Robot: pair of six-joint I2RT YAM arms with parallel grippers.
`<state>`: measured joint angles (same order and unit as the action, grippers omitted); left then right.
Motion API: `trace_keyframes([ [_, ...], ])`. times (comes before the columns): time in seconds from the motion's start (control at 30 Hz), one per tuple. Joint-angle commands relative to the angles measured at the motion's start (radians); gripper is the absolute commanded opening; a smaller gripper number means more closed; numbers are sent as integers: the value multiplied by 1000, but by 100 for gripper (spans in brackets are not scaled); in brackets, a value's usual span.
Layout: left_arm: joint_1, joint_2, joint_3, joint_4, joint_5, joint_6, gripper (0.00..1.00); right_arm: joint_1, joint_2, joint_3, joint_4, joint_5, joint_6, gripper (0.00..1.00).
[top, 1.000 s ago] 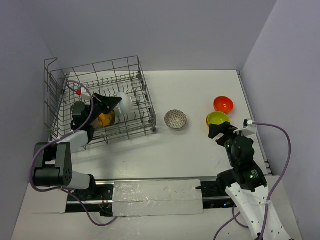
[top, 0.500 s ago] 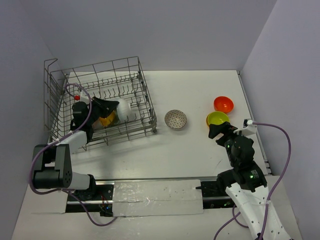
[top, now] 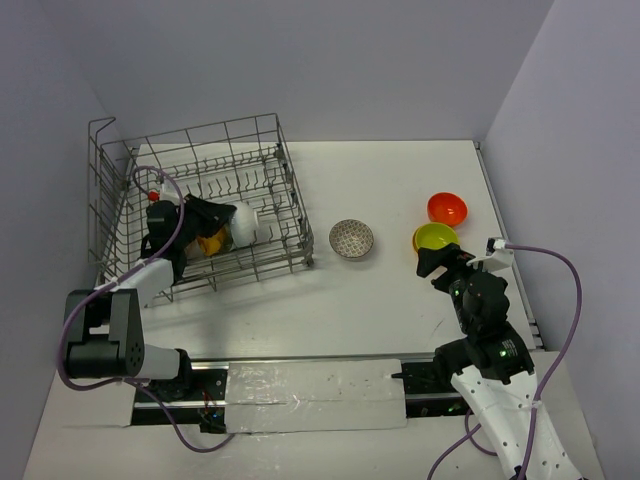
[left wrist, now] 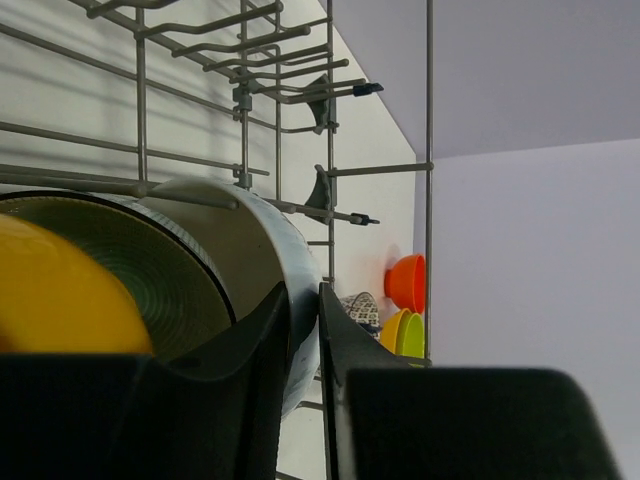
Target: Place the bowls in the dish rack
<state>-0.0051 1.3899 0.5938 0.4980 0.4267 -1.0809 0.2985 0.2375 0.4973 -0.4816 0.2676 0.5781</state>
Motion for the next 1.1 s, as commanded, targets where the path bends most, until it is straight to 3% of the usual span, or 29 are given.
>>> trace_keyframes([
  [0.0, 2, -28, 32, -43, -22, 53, 19, 2, 0, -6, 46, -1, -14, 87],
  [0.13, 2, -48, 37, -12, 7, 42, 12, 1, 0, -8, 44, -1, -14, 87],
  [0.27, 2, -54, 55, -41, 9, 56, 13, 1, -6, -9, 43, 1, -12, 87],
  [0.47, 2, -104, 73, -131, -63, 90, 21, 1, -7, -11, 44, 2, -12, 87],
  [0.77, 1, -150, 109, -213, -108, 115, 56, 1, -7, -11, 46, 1, -14, 87],
  [1.07, -4, -190, 179, -407, -235, 191, 53, 1, 8, -8, 51, 1, -15, 87],
])
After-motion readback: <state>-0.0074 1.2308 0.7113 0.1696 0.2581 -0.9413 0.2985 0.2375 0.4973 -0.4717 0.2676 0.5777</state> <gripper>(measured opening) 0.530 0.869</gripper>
